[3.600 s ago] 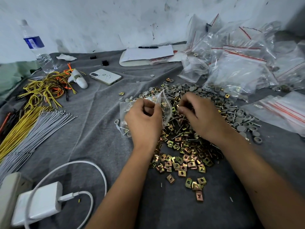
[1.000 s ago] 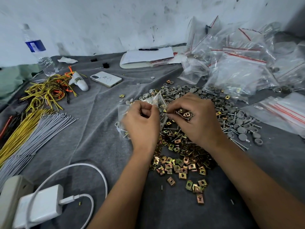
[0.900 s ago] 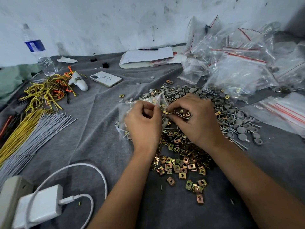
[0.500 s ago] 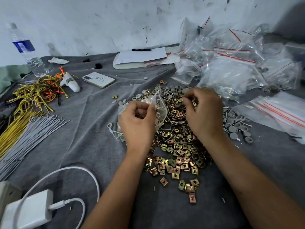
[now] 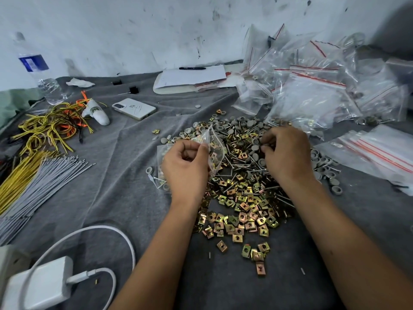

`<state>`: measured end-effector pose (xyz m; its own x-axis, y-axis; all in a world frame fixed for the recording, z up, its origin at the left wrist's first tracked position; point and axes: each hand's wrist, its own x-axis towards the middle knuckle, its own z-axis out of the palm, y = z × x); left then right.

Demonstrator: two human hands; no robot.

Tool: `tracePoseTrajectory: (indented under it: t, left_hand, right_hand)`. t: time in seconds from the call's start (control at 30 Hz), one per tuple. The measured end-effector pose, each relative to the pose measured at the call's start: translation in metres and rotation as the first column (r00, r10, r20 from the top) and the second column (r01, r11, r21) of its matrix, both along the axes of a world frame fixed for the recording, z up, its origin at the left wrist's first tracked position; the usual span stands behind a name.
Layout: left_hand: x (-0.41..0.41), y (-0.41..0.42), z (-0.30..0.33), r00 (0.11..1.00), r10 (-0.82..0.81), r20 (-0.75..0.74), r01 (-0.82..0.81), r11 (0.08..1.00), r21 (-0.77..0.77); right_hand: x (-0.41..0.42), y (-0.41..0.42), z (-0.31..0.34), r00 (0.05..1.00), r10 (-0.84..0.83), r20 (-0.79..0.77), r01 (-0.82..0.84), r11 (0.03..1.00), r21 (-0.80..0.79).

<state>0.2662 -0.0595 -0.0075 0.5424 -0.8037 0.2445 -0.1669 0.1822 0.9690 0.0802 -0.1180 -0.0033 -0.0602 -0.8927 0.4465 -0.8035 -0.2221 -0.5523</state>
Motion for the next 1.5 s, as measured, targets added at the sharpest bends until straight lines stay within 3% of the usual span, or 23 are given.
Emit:
tracePoseTrajectory:
  t: [0.2, 0.43, 0.6, 0.87, 1.0, 1.23, 1.5]
  left_hand:
    - [0.000, -0.002, -0.002, 1.000, 0.007, 0.019, -0.008, 1.000, 0.007]
    - [-0.001, -0.002, -0.003, 0.997, 0.025, 0.069, -0.024, 1.000, -0.008]
    - [-0.004, -0.002, -0.004, 0.981, 0.002, 0.196, 0.001, 1.000, -0.015]
    - [-0.004, -0.003, -0.004, 0.980, 0.044, 0.194, -0.038, 0.999, -0.035]
    - [-0.003, -0.003, -0.005, 0.981, 0.022, 0.191, -0.019, 1.000, -0.016]
    - [-0.002, -0.002, -0.004, 0.983, -0.002, 0.186, 0.005, 1.000, -0.015]
    - [-0.003, 0.001, -0.001, 0.982, 0.004, 0.189, 0.000, 1.000, -0.022]
  right_hand:
    - [0.014, 0.011, 0.007, 0.954, 0.214, 0.210, -0.190, 0.973, -0.129]
    - [0.028, 0.026, 0.011, 0.811, 0.516, 0.275, -0.450, 0.851, -0.270]
    - [0.031, 0.027, 0.010, 0.850, 0.523, 0.056, -0.486, 0.821, -0.300]
    - [0.025, 0.021, 0.010, 0.878, 0.423, 0.226, -0.330, 0.874, -0.356]
    - [0.027, 0.019, 0.008, 0.832, 0.480, 0.278, -0.364, 0.851, -0.379]
    - [0.037, 0.024, 0.006, 0.794, 0.597, 0.117, -0.526, 0.771, -0.359]
    - [0.037, 0.025, 0.007, 0.788, 0.599, 0.141, -0.528, 0.776, -0.345]
